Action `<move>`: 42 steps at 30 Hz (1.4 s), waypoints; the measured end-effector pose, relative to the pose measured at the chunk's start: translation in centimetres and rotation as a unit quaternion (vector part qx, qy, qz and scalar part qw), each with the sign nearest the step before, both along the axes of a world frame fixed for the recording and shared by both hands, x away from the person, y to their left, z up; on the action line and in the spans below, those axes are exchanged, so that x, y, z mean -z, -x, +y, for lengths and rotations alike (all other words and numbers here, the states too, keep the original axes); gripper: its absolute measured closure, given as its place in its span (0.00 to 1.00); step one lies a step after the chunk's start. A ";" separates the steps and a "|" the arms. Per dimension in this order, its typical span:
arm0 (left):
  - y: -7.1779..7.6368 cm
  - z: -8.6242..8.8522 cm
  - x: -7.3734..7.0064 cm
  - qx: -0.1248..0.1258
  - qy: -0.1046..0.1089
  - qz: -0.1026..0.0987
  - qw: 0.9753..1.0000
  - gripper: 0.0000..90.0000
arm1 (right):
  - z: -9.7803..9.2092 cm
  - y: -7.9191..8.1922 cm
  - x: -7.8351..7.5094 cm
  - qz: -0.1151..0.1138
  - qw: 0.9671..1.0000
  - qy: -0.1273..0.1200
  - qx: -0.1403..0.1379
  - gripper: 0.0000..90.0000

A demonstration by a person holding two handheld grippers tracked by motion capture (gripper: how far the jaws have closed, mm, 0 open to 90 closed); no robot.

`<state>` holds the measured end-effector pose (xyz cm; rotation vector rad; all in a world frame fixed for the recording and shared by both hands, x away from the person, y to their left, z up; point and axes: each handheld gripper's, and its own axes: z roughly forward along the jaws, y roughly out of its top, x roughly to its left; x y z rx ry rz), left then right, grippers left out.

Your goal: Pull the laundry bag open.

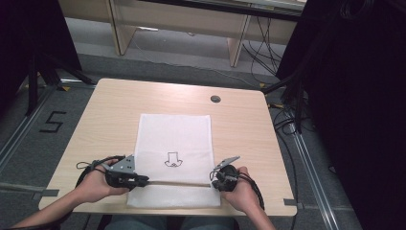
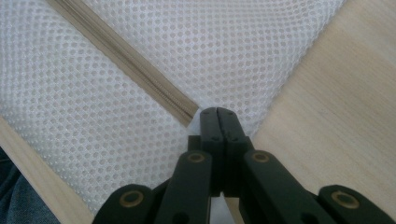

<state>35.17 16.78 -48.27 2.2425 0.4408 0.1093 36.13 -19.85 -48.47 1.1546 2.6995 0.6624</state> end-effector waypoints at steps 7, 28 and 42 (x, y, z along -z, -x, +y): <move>0.0 0.9 0.0 -0.013 -0.004 0.000 1.000 0.91 | 0.0 0.0 0.0 -0.001 1.000 0.002 0.001 1.00; 0.2 3.4 0.3 -0.036 -0.021 0.004 0.999 0.91 | 0.2 0.1 -0.1 0.006 1.000 0.005 0.005 1.00; 0.5 6.1 0.6 -0.078 -0.030 0.012 0.996 0.91 | 0.2 0.1 -0.1 0.005 1.000 0.006 0.005 1.00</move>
